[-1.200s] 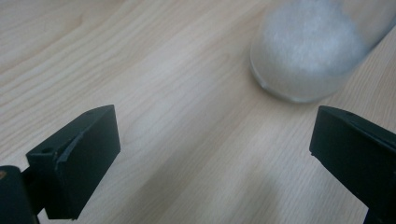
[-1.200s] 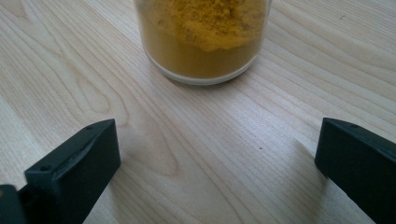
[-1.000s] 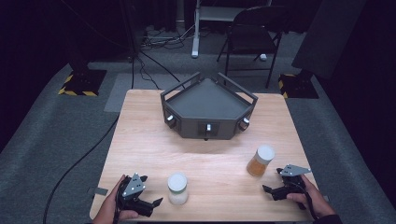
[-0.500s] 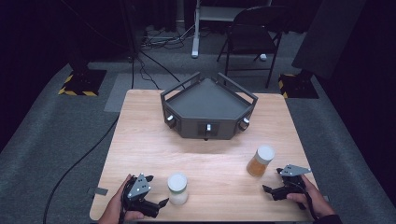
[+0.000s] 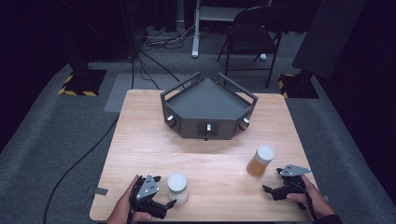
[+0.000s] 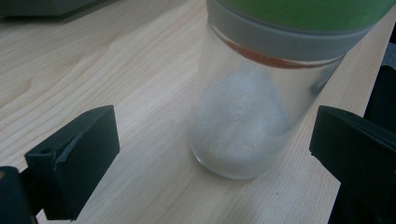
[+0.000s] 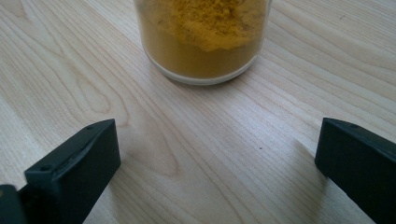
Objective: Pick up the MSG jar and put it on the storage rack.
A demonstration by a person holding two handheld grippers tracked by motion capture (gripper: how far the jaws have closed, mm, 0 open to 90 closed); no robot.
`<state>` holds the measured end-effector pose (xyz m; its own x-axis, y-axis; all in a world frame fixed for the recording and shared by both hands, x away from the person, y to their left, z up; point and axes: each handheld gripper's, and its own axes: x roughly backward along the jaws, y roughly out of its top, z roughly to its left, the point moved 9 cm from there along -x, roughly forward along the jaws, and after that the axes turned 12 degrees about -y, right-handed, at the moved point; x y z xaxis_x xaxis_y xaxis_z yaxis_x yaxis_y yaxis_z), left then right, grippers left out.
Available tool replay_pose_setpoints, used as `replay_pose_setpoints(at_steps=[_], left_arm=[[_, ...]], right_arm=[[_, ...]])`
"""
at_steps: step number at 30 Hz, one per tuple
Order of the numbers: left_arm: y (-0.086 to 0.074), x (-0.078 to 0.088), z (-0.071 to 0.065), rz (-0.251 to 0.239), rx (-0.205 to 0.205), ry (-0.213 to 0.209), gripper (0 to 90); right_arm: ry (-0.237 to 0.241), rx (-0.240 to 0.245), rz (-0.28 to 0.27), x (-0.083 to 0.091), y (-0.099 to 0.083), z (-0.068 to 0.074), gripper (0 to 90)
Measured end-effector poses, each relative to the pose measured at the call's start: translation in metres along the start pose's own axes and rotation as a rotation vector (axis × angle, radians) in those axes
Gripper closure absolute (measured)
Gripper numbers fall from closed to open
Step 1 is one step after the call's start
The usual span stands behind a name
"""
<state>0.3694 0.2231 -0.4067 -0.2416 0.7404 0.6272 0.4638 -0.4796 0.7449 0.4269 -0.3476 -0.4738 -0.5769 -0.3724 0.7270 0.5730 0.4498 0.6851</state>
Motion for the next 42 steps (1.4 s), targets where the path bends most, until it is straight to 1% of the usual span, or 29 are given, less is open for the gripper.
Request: replay_pose_setpoints(at_steps=[2, 4, 6, 8, 14, 19, 21, 22, 25, 28, 30, 31, 32, 34, 36, 39, 42], left_arm=[[0.001, -0.001, 0.0, -0.017, 0.004, 0.008, 1.5], [0.002, -0.001, 0.001, -0.031, 0.019, 0.0, 0.7], [0.002, -0.002, -0.001, -0.027, 0.013, 0.002, 0.8], [0.003, -0.004, -0.002, -0.032, 0.016, -0.003, 1.1], [0.007, -0.011, -0.003, -0.031, 0.017, -0.029, 1.2], [0.009, -0.015, -0.002, -0.048, 0.04, -0.038, 1.7], [0.01, -0.017, -0.001, -0.058, 0.052, -0.049, 2.5], [0.01, -0.018, -0.001, -0.059, 0.054, -0.046, 2.6], [0.011, -0.02, -0.001, -0.087, 0.083, -0.049, 6.5], [0.012, -0.023, -0.001, -0.104, 0.085, -0.056, 11.6], [0.013, -0.025, -0.001, -0.111, 0.078, -0.071, 15.9], [0.014, -0.026, -0.001, -0.103, 0.054, -0.072, 20.2], [0.015, -0.027, -0.001, -0.093, 0.039, -0.066, 22.9], [0.015, -0.027, 0.001, -0.101, 0.044, -0.084, 29.0], [0.016, -0.027, 0.001, -0.093, 0.02, -0.084, 30.3], [0.017, -0.029, 0.0, -0.097, 0.003, -0.076, 31.6], [0.021, -0.03, -0.002, -0.085, -0.012, -0.067, 32.4]], right_arm=[[0.0, 0.0, 0.0, 0.0, 0.0, 0.0, 0.0], [0.0, 0.0, 0.0, 0.0, 0.0, 0.0, 0.0], [0.0, 0.0, 0.0, 0.0, 0.0, 0.0, 0.0], [0.0, 0.0, 0.0, 0.0, 0.0, 0.0, 0.0], [0.0, 0.0, 0.0, 0.0, 0.0, 0.0, 0.0], [0.0, 0.001, 0.0, 0.0, 0.0, 0.0, 0.0], [0.0, 0.0, 0.0, 0.0, 0.0, 0.0, 0.0], [0.0, 0.0, 0.0, 0.0, 0.0, 0.0, 0.0], [0.0, 0.0, 0.0, 0.0, 0.0, 0.0, 0.0], [0.0, 0.0, 0.0, 0.0, 0.0, 0.0, 0.0], [0.0, 0.0, 0.0, 0.0, 0.0, 0.0, 0.0], [0.0, 0.0, 0.0, 0.0, 0.0, 0.0, 0.0], [0.0, 0.0, 0.0, 0.0, 0.0, 0.0, 0.0], [0.0, 0.0, 0.0, 0.0, 0.0, 0.0, 0.0], [0.0, 0.0, 0.0, 0.0, 0.0, 0.0, 0.0], [0.0, 0.0, 0.0, 0.0, 0.0, 0.0, 0.0], [0.0, 0.0, 0.0, 0.0, 0.0, 0.0, 0.0]])
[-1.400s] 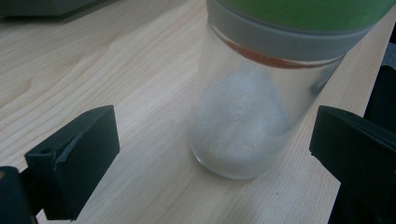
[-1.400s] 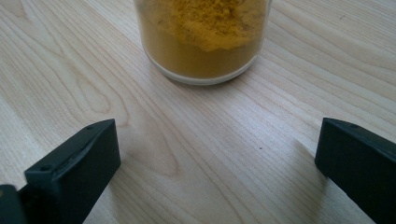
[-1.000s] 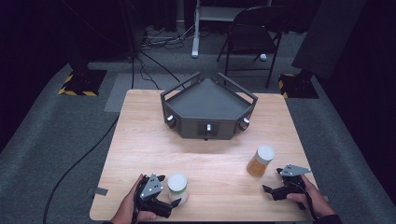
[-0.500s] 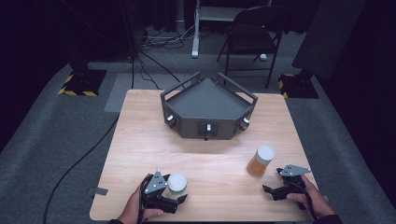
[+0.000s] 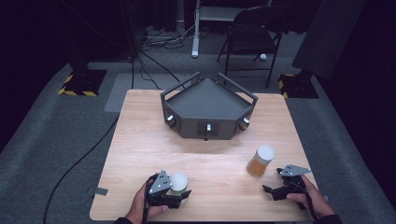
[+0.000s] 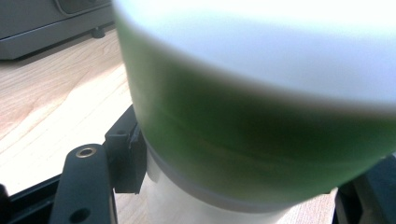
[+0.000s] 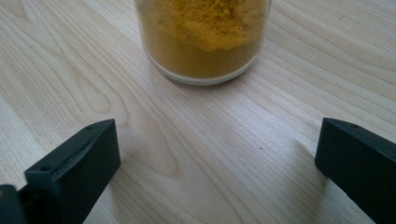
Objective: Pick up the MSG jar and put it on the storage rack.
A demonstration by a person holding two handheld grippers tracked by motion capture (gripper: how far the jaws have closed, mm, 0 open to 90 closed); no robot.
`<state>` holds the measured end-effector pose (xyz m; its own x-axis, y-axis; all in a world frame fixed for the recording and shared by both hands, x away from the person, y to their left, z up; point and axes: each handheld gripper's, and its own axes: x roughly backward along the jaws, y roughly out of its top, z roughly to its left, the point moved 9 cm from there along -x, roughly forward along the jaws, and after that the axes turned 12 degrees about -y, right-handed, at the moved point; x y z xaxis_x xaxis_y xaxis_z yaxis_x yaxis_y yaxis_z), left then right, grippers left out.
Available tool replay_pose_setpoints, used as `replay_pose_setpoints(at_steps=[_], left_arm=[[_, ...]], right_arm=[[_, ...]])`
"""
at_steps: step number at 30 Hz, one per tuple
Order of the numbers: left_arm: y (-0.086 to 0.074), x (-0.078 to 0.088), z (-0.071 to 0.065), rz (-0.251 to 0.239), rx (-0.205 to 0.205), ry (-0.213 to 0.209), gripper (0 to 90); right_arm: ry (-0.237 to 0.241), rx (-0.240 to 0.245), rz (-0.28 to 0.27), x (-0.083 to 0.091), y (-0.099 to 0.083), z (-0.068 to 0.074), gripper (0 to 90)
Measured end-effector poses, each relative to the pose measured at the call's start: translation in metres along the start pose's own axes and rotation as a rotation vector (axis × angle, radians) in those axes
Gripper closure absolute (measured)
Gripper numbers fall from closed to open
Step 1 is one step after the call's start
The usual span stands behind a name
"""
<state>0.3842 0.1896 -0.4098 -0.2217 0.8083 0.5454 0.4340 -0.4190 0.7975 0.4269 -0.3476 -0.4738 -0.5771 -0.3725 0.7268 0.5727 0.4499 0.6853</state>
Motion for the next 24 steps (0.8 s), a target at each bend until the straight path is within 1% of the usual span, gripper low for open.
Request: replay_pose_setpoints(at_steps=[2, 4, 6, 11, 16, 24], left_arm=[[0.001, -0.001, -0.001, -0.002, -0.007, 0.004, 33.0], [0.002, -0.001, -0.001, -0.015, 0.003, 0.001, 33.3], [0.004, 0.0, -0.001, -0.024, 0.0, 0.009, 33.9], [0.006, 0.003, -0.001, -0.041, 0.011, 0.009, 34.9], [0.007, 0.006, 0.003, -0.043, 0.035, 0.002, 35.0], [0.013, 0.01, 0.007, -0.037, 0.051, 0.019, 35.0]], right_arm=[[0.0, 0.0, 0.0, 0.0, 0.0, 0.0, 0.0], [0.0, 0.0, 0.0, 0.0, 0.0, 0.0, 0.0], [0.0, 0.0, 0.0, 0.0, 0.0, 0.0, 0.0], [0.0, 0.0, 0.0, 0.0, 0.0, 0.0, 0.0], [0.0, 0.0, 0.0, 0.0, 0.0, 0.0, 0.0], [0.0, 0.0, 0.0, 0.0, 0.0, 0.0, 0.0]])
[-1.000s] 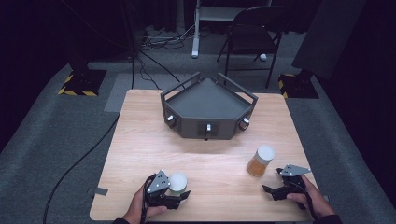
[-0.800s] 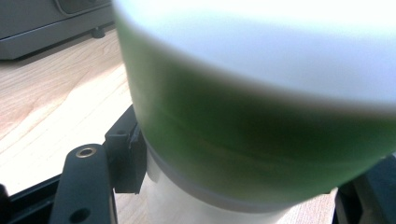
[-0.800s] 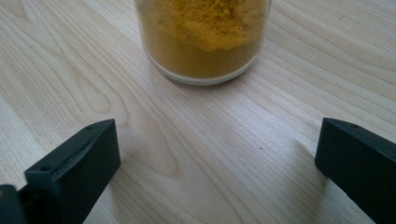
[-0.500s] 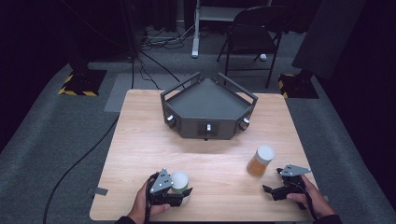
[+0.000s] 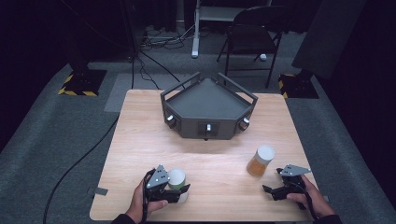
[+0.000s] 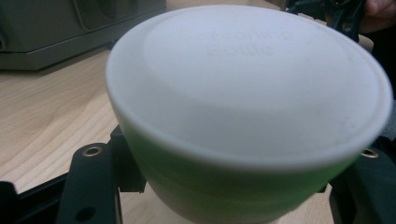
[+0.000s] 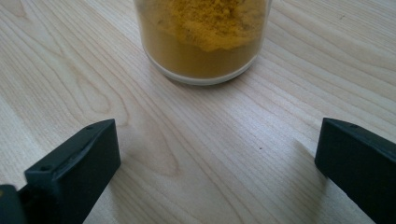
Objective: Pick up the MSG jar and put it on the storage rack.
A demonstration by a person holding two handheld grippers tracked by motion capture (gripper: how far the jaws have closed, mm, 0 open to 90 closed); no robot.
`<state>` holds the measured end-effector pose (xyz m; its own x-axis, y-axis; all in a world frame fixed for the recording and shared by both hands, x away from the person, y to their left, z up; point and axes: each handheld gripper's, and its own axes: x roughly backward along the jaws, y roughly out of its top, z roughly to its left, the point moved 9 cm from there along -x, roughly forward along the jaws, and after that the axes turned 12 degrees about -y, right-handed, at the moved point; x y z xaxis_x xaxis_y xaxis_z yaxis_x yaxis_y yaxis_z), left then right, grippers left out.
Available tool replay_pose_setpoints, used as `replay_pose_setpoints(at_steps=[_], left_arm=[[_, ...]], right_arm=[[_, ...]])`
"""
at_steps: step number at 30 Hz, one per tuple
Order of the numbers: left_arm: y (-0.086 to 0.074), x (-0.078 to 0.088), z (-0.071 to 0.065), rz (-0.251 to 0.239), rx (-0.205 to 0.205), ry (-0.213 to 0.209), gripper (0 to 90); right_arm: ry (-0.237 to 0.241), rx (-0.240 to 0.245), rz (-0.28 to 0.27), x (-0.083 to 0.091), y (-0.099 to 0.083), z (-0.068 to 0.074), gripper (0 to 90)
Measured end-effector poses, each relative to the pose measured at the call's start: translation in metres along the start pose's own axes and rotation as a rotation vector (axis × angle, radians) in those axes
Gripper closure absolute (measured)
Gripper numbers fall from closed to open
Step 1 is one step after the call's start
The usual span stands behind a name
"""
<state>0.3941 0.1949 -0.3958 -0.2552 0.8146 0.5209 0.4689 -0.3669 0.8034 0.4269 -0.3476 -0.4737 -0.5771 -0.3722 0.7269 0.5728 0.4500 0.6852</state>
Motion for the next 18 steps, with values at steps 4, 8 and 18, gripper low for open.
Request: replay_pose_setpoints(at_steps=[4, 8, 18], left_arm=[[0.006, 0.0, 0.002, 0.006, 0.022, 0.014, 35.0], [0.01, -0.001, 0.002, 0.013, 0.014, 0.037, 34.9], [0.026, -0.002, 0.004, 0.006, 0.003, 0.062, 34.8]], right_arm=[[0.0, 0.0, 0.0, 0.0, 0.0, 0.0, 0.0], [0.0, 0.0, 0.0, 0.0, 0.0, 0.0, 0.0], [0.0, 0.0, 0.0, 0.0, 0.0, 0.0, 0.0]])
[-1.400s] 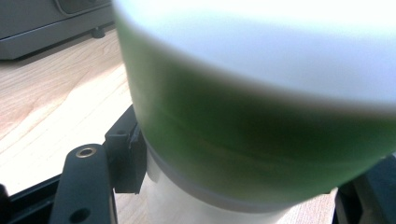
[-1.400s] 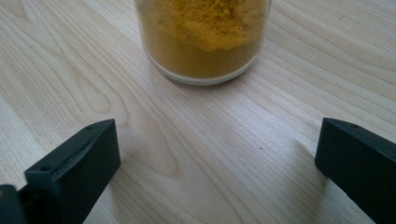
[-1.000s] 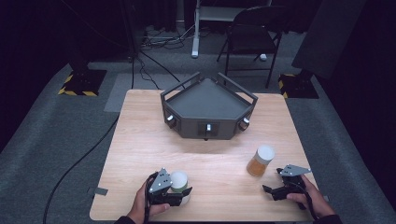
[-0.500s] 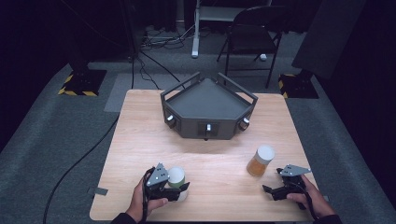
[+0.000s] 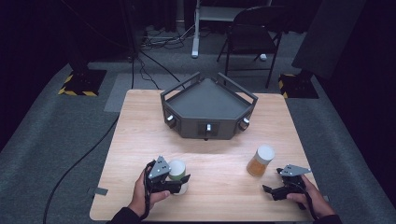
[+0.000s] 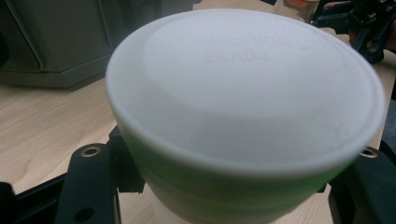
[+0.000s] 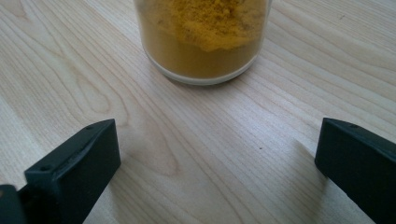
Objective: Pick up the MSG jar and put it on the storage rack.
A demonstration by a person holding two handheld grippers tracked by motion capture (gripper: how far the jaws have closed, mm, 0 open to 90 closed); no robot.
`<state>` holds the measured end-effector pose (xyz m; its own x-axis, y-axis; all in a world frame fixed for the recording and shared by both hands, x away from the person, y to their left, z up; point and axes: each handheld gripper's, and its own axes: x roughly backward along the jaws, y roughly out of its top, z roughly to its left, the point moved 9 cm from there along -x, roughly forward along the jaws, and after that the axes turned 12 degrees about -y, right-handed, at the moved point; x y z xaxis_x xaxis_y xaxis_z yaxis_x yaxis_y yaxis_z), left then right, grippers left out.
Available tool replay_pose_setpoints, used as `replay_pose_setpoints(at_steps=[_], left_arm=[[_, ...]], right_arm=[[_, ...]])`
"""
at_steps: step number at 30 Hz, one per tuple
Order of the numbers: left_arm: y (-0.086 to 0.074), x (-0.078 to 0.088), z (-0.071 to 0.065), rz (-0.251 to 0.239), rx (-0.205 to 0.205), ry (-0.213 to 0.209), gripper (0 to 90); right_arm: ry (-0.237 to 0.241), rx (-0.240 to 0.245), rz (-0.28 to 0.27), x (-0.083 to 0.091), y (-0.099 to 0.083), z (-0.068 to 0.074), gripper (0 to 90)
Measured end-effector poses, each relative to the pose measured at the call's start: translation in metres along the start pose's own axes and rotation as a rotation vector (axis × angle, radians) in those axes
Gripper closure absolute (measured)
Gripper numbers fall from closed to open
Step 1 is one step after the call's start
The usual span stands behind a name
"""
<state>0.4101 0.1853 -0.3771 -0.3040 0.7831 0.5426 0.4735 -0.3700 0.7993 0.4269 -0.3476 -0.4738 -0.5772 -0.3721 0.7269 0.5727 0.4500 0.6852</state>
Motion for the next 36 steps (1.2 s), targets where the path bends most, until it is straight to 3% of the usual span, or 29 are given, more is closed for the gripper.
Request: replay_pose_setpoints(at_steps=[13, 19, 23, 36], left_arm=[[0.024, -0.01, 0.008, -0.035, -0.018, -0.007, 34.8], [0.034, -0.015, 0.014, -0.051, -0.02, 0.013, 34.8], [0.042, -0.016, 0.018, -0.035, -0.048, 0.028, 34.8], [0.067, -0.02, 0.033, -0.089, -0.049, 0.048, 34.7]], right_arm=[[0.0, 0.0, 0.0, 0.0, 0.0, 0.0, 0.0], [0.0, 0.0, 0.0, 0.0, 0.0, 0.0, 0.0], [0.0, 0.0, 0.0, 0.0, 0.0, 0.0, 0.0], [-0.002, -0.002, 0.0, 0.0, 0.0, 0.0, 0.0]])
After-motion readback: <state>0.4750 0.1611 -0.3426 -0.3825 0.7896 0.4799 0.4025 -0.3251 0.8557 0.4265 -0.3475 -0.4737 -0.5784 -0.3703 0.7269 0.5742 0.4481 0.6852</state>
